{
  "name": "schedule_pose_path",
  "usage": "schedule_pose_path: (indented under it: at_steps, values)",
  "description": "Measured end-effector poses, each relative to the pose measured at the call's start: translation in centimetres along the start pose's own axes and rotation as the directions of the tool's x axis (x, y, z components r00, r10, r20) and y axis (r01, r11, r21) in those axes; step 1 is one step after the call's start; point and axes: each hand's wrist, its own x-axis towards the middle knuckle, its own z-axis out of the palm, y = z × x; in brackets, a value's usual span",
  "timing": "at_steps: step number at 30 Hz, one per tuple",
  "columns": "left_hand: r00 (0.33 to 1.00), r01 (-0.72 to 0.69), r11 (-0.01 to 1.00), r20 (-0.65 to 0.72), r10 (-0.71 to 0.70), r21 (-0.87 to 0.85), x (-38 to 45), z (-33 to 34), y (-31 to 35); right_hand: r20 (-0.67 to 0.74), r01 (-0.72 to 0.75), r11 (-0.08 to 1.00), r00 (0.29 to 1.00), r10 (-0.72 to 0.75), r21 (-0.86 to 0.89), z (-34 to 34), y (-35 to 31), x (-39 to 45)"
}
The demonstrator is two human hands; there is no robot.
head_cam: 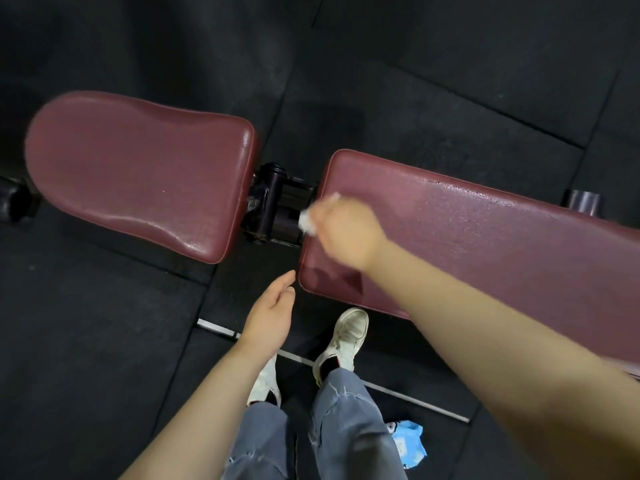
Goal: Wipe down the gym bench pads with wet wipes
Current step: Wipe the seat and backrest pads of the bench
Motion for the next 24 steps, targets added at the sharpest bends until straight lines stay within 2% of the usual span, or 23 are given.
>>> schedule_pose_path:
  at_steps: [1, 2, 3, 4, 5, 6, 7, 8, 9, 10, 11, 12, 13, 14, 15, 16, 17, 18, 19, 20, 21, 23, 24]
  values:
    - [1.000, -0.002, 1.000, -0.011, 0.002, 0.000, 0.2, -0.1, 0.1, 0.153, 0.206, 0.978, 0.966, -0.210, 0.042, 0.8, -1.0, -2.2]
    - [1.000, -0.004, 1.000, -0.017, 0.004, 0.005, 0.3, -0.3, 0.1, 0.271, 0.399, 0.912, 0.871, -0.410, 0.096, 1.2, -1.5, -4.1]
    - [1.000, -0.007, 1.000, -0.015, 0.007, 0.013, 0.5, -0.5, 0.1, 0.360, 0.538, 0.833, 0.757, -0.546, 0.132, 1.1, -1.6, -5.3]
    - [1.000, -0.008, 1.000, -0.010, 0.008, 0.022, 0.6, -0.6, 0.2, 0.426, 0.615, 0.776, 0.671, -0.607, 0.137, 0.8, -1.0, -5.5]
    - [1.000, -0.014, 1.000, -0.004, 0.014, 0.028, 0.8, -0.7, 0.3, 0.461, 0.603, 0.788, 0.669, -0.583, 0.123, 0.0, -0.2, -4.9]
    - [1.000, -0.019, 0.999, -0.002, 0.019, 0.030, 0.9, -0.8, 0.4, 0.436, 0.485, 0.868, 0.762, -0.479, 0.107, -0.8, 0.9, -3.7]
    - [1.000, -0.026, 0.999, -0.001, 0.026, 0.027, 1.1, -0.7, 0.6, 0.344, 0.310, 0.947, 0.883, -0.319, 0.083, -1.6, 2.4, -2.1]
    - [1.000, -0.029, 0.999, -0.005, 0.029, 0.022, 1.2, -0.7, 0.8, 0.185, 0.116, 0.992, 0.975, -0.123, 0.047, -2.8, 4.1, -0.5]
    - [0.999, -0.036, 0.999, -0.009, 0.036, 0.018, 1.3, -0.6, 1.0, 0.022, -0.093, 0.995, 0.995, 0.093, 0.023, -4.1, 5.8, 0.8]
    - [0.999, -0.044, 0.999, -0.013, 0.045, 0.020, 1.4, -0.4, 1.3, -0.121, -0.299, 0.953, 0.946, 0.302, 0.044, -5.0, 7.2, 1.7]
    - [0.998, -0.054, 0.998, -0.016, 0.055, 0.029, 1.4, -0.2, 1.5, -0.194, -0.456, 0.884, 0.863, 0.467, 0.100, -5.4, 8.0, 2.1]
    - [0.998, -0.061, 0.997, -0.024, 0.062, 0.042, 1.4, 0.0, 1.9, -0.210, -0.510, 0.850, 0.824, 0.526, 0.129, -5.2, 8.1, 2.1]
    - [0.997, -0.065, 0.996, -0.033, 0.067, 0.057, 1.4, 0.2, 2.2, -0.186, -0.460, 0.883, 0.864, 0.469, 0.090, -4.6, 7.6, 1.6]
    - [0.997, -0.067, 0.995, -0.040, 0.070, 0.073, 1.5, 0.4, 2.5, -0.113, -0.319, 0.947, 0.941, 0.320, 0.027, -3.6, 6.9, 0.8]
    - [0.996, -0.074, 0.993, -0.043, 0.078, 0.091, 1.5, 0.6, 2.8, 0.003, -0.106, 0.994, 0.994, 0.106, -0.001, -2.6, 5.9, -0.7]
    - [0.995, -0.089, 0.989, -0.041, 0.094, 0.116, 1.6, 0.7, 3.0, 0.137, 0.127, 0.992, 0.982, -0.129, 0.018, -1.7, 4.7, -2.6]
    - [0.992, -0.115, 0.982, -0.033, 0.121, 0.148, 1.7, 0.9, 3.1, 0.262, 0.321, 0.945, 0.908, -0.328, 0.070, -1.4, 3.4, -4.8]
    - [0.988, -0.145, 0.971, -0.020, 0.152, 0.188, 1.8, 1.0, 3.1, 0.348, 0.452, 0.885, 0.816, -0.462, 0.116, -1.2, 3.0, -6.3]
    - [0.984, -0.174, 0.958, -0.006, 0.180, 0.229, 1.8, 1.2, 3.2, 0.416, 0.505, 0.852, 0.751, -0.513, 0.139, -1.6, 3.3, -6.9]
    - [0.979, -0.197, 0.943, 0.004, 0.203, 0.268, 1.8, 1.3, 3.3, 0.435, 0.497, 0.858, 0.749, -0.499, 0.129, -2.2, 4.0, -6.4]
    - [0.975, -0.216, 0.928, 0.013, 0.222, 0.304, 1.8, 1.5, 3.4, 0.412, 0.405, 0.908, 0.813, -0.411, 0.107, -2.9, 5.0, -5.2]
    - [0.967, -0.248, 0.893, 0.040, 0.252, 0.376, 1.7, 2.0, 3.7, 0.217, 0.111, 0.989, 0.968, -0.129, 0.093, -4.5, 7.8, -2.2]
    - [0.964, -0.260, 0.874, 0.054, 0.261, 0.410, 1.7, 2.2, 3.8, 0.085, -0.041, 0.996, 0.996, 0.034, 0.085, -5.5, 9.2, -1.1]
